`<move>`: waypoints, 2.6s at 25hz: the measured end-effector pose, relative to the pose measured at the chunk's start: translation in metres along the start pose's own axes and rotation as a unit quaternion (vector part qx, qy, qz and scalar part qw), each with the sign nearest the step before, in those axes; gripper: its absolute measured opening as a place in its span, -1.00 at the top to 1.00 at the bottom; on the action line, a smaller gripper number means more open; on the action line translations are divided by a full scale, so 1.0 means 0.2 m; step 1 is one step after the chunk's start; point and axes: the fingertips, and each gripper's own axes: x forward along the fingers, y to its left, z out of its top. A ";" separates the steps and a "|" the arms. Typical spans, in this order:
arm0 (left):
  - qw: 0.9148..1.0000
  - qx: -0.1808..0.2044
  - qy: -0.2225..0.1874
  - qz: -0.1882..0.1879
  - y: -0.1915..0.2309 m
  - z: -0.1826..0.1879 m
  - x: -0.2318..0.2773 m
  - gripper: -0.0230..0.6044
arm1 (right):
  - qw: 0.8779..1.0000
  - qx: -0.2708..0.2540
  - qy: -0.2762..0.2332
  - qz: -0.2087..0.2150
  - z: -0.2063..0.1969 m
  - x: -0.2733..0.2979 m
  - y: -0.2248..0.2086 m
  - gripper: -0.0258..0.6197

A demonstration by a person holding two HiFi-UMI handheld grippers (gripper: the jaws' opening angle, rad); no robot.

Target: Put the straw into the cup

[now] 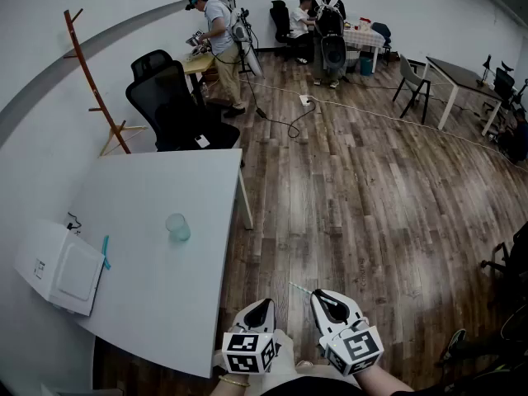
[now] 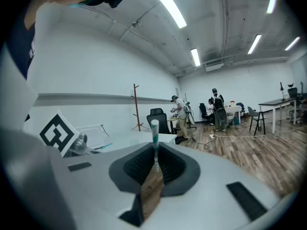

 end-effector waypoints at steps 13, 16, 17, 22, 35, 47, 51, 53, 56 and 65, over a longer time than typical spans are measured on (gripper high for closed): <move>1.000 0.009 -0.010 -0.019 -0.25 -0.10 -0.21 0.86 | 1.000 0.003 0.004 0.022 -0.04 -0.24 0.12 0.79; 1.000 0.016 -0.009 -0.022 -0.28 -0.09 -0.21 0.86 | 1.000 0.004 0.002 0.023 -0.03 -0.26 0.12 0.79; 1.000 0.017 -0.009 -0.022 -0.29 -0.09 -0.21 0.86 | 1.000 0.007 0.001 0.025 -0.03 -0.28 0.11 0.79; 1.000 0.012 -0.011 -0.014 -0.29 -0.10 -0.23 0.86 | 0.999 0.020 -0.003 0.026 -0.03 -0.31 0.11 0.79; 1.000 0.004 -0.008 -0.007 -0.25 -0.12 -0.24 0.86 | 0.999 0.023 -0.006 0.027 -0.02 -0.28 0.10 0.79; 1.000 0.001 -0.009 -0.014 -0.16 -0.01 -0.04 0.86 | 1.000 0.019 -0.005 0.023 0.04 -0.08 0.01 0.79; 1.000 0.000 -0.012 -0.013 -0.10 0.05 0.03 0.86 | 0.999 0.020 -0.005 0.024 0.05 0.03 -0.02 0.79; 1.000 -0.002 -0.012 -0.012 -0.07 0.08 0.07 0.86 | 0.999 0.018 -0.005 0.027 0.07 0.08 -0.04 0.79; 1.000 -0.005 -0.013 -0.010 -0.02 0.13 0.11 0.86 | 0.999 0.013 -0.004 0.034 0.08 0.17 -0.05 0.79; 1.000 -0.004 -0.010 -0.014 0.13 0.28 0.25 0.86 | 0.999 0.009 -0.005 0.039 0.18 0.42 -0.07 0.79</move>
